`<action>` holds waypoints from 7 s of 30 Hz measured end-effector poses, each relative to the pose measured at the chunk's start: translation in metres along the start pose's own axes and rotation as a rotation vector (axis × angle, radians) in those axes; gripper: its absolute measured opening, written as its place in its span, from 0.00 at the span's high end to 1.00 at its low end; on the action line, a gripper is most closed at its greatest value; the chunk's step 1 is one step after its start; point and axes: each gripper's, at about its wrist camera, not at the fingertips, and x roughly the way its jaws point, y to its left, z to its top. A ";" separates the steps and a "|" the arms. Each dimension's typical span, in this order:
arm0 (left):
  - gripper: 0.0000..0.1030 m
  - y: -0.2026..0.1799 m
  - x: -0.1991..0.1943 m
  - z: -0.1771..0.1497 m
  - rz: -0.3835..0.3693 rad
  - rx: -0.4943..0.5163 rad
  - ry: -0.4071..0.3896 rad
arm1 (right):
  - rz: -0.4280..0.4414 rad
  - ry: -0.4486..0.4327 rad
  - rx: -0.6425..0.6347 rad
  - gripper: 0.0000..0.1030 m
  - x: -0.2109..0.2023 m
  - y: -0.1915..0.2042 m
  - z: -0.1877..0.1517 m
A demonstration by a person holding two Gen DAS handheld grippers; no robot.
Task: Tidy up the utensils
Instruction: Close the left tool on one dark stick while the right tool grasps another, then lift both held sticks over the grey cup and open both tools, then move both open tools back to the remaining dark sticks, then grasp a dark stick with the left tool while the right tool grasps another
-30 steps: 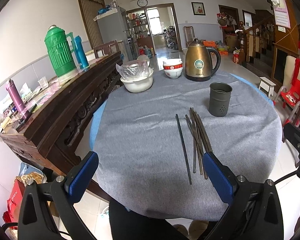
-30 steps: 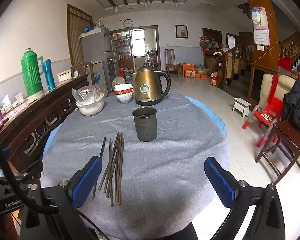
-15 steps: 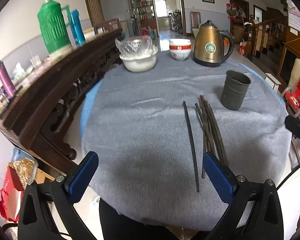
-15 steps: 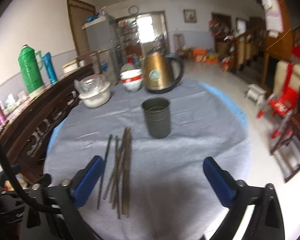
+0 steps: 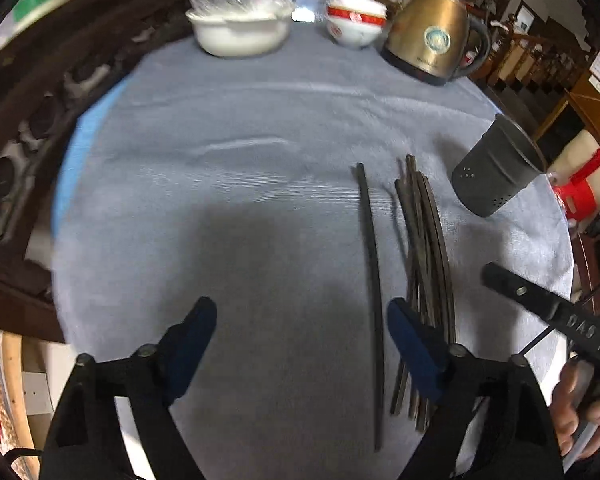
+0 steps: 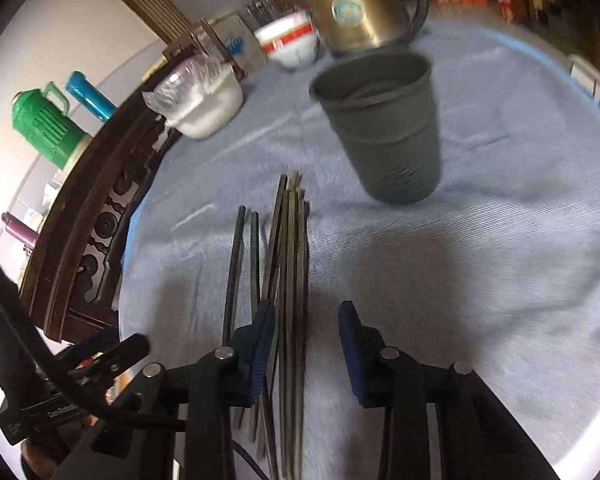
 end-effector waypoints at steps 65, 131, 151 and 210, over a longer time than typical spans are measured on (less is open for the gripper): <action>0.94 -0.021 -0.004 0.118 -0.163 -0.039 -0.042 | 0.007 -0.187 -0.098 0.94 -0.071 0.018 0.046; 0.56 -0.013 -0.039 0.060 -0.055 0.000 -0.249 | 0.060 -0.565 -0.011 0.53 -0.175 -0.023 0.020; 0.65 -0.052 0.057 0.067 -0.222 0.001 0.001 | 0.015 -0.314 0.035 0.61 -0.063 -0.053 -0.023; 0.95 -0.031 0.091 0.085 -0.239 -0.012 0.108 | -0.206 0.078 -0.093 0.92 0.062 0.012 0.053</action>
